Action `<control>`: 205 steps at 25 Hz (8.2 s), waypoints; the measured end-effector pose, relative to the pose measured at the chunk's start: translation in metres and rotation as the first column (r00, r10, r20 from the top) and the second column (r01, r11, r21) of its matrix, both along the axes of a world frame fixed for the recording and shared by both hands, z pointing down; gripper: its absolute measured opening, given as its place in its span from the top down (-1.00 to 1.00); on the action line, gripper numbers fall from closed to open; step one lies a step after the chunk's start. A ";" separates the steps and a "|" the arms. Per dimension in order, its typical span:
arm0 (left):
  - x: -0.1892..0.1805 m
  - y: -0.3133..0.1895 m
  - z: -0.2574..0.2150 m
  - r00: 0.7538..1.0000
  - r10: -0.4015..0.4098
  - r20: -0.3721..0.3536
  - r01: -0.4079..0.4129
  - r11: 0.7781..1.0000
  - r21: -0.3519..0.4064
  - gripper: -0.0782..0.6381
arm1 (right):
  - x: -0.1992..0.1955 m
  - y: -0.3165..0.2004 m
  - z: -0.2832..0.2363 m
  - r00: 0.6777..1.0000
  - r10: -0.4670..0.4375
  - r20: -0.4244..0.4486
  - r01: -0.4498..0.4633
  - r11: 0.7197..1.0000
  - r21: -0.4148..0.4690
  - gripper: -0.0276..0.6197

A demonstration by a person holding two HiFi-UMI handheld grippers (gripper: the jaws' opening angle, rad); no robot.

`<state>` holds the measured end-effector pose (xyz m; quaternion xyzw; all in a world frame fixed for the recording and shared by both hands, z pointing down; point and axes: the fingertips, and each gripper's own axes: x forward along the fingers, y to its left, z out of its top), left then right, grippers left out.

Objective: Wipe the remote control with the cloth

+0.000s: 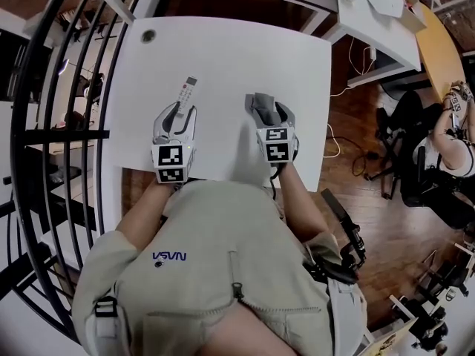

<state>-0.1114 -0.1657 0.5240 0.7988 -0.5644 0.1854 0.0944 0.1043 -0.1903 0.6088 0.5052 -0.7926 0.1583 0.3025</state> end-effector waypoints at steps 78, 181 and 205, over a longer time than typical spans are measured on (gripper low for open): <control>0.049 -0.009 -0.039 0.931 0.327 0.160 -0.350 0.925 0.151 0.11 | -0.057 0.024 -0.203 0.973 -0.042 0.228 -0.041 0.936 0.350 0.78; 0.076 0.039 -0.210 0.245 0.505 -0.827 -0.566 0.768 0.301 0.10 | -0.083 0.036 -0.349 0.943 -0.315 0.110 0.157 0.711 0.685 0.81; 0.082 0.048 -0.217 0.130 0.483 -0.866 -0.601 0.733 0.318 0.10 | -0.060 0.021 -0.343 0.959 -0.249 0.137 0.100 0.748 0.656 0.81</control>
